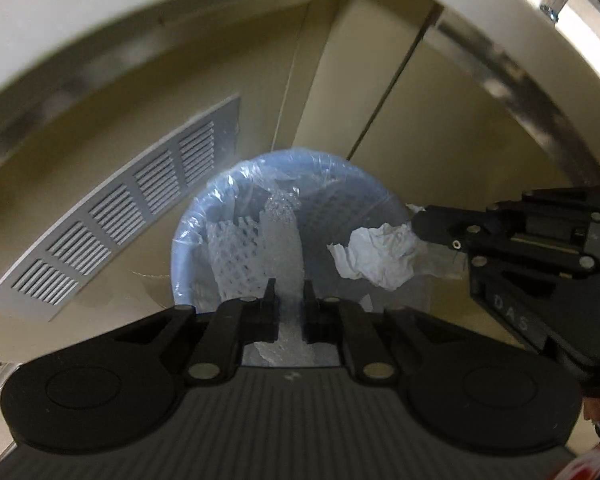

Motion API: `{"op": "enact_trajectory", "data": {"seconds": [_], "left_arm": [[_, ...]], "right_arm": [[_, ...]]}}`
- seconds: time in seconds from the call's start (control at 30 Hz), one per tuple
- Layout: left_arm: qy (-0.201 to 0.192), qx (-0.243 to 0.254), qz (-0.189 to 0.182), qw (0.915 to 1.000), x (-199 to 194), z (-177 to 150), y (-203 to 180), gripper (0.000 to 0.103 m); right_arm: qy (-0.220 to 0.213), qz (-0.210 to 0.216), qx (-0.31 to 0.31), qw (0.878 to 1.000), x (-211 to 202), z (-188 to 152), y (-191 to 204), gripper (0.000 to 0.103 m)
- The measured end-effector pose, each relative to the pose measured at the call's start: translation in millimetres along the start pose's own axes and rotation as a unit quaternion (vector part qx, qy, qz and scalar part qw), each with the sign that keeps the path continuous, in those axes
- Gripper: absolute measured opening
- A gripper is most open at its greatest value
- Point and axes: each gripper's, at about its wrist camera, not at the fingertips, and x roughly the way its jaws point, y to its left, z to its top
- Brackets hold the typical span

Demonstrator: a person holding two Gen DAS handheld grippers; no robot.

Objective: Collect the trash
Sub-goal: 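Carry both items over the wastebasket and open both grippers to drop them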

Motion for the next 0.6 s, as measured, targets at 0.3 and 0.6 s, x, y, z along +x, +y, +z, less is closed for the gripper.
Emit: {"op": "enact_trajectory", "data": {"seconds": [0.3, 0.6], "left_arm": [[0.026, 0.003, -0.003, 0.9997, 44.9, -1.3, -1.5, 0.008], [0.037, 0.003, 0.003, 0.9993, 70.1, 0.3, 0.6, 0.009]], "right_arm": [[0.033, -0.005, 0.016, 0.999, 46.9, -19.2, -8.0, 0.000], [0.050, -0.001, 0.028, 0.998, 74.9, -28.5, -10.7, 0.000]]}}
